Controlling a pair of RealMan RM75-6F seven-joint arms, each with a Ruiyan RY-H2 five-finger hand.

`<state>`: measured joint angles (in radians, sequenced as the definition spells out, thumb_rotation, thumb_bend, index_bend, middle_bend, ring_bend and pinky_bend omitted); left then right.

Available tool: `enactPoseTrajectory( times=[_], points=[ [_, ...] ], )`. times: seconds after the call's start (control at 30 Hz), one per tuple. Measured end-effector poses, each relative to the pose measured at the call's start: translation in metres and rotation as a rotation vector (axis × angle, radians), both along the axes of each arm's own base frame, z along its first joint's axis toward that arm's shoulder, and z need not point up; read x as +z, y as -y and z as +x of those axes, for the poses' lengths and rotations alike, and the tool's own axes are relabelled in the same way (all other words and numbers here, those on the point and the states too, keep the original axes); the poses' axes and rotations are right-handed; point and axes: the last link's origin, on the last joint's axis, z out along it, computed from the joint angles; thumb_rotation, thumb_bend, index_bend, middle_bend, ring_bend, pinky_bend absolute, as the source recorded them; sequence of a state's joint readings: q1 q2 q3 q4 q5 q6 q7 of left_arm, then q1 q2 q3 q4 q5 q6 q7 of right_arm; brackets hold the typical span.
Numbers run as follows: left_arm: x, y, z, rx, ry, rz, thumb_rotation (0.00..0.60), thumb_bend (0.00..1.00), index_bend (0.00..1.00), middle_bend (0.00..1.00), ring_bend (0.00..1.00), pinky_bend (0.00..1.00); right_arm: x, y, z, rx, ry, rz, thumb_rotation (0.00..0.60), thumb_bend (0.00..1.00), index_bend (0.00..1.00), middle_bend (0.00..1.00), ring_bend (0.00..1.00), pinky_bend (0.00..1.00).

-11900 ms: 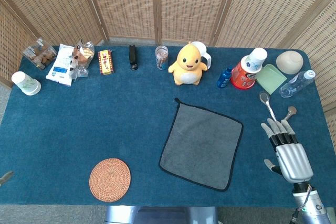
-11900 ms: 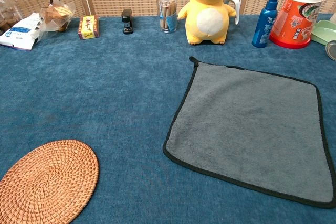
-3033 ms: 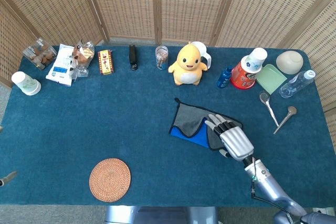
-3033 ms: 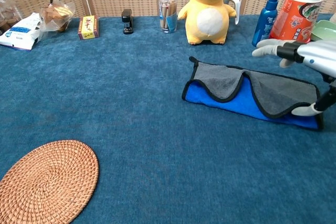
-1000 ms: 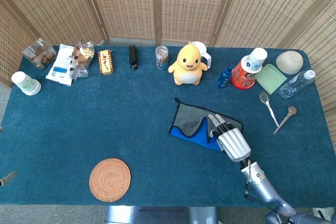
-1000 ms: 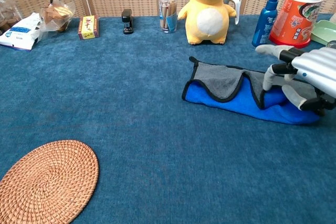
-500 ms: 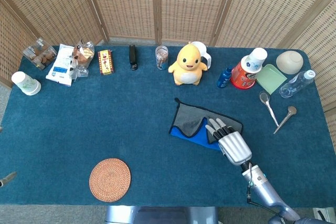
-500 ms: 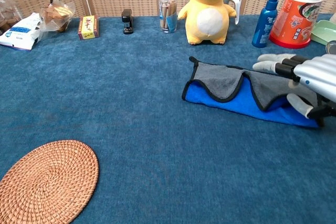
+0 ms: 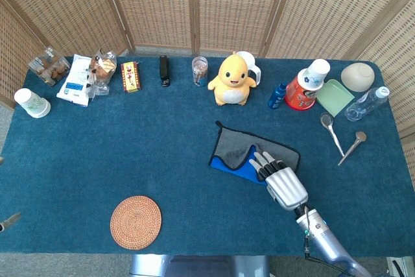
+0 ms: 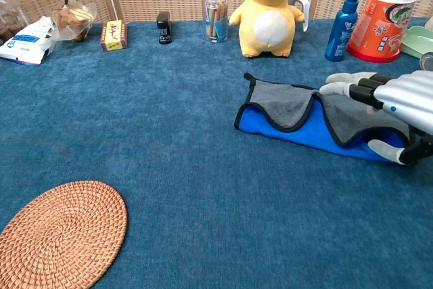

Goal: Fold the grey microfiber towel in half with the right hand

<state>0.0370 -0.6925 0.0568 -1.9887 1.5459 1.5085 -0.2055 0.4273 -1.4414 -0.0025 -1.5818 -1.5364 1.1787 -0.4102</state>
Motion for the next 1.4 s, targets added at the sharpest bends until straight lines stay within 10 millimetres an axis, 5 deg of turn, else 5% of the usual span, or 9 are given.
enactPoseTrajectory(
  times=[0.57, 1.07, 1.4],
  points=[
    [0.001, -0.001, -0.001, 0.004, 0.001, 0.000, 0.600, 0.14, 0.00, 0.00, 0.00, 0.00, -0.021, 0.017, -0.005, 0.020, -0.103, -0.052, 0.600, 0.43, 0.03, 0.00, 0.00, 0.33],
    [0.000, 0.000, -0.001, 0.002, 0.002, -0.002, 0.600, 0.14, 0.00, 0.00, 0.00, 0.00, -0.025, 0.025, -0.010, 0.028, -0.105, -0.082, 0.600, 0.38, 0.36, 0.00, 0.00, 0.33],
    [0.000, -0.001, -0.001, 0.003, 0.002, -0.003, 0.600, 0.14, 0.00, 0.00, 0.00, 0.00, -0.026, 0.023, -0.007, 0.021, -0.031, -0.079, 0.600, 0.43, 0.56, 0.01, 0.00, 0.37]
  ],
)
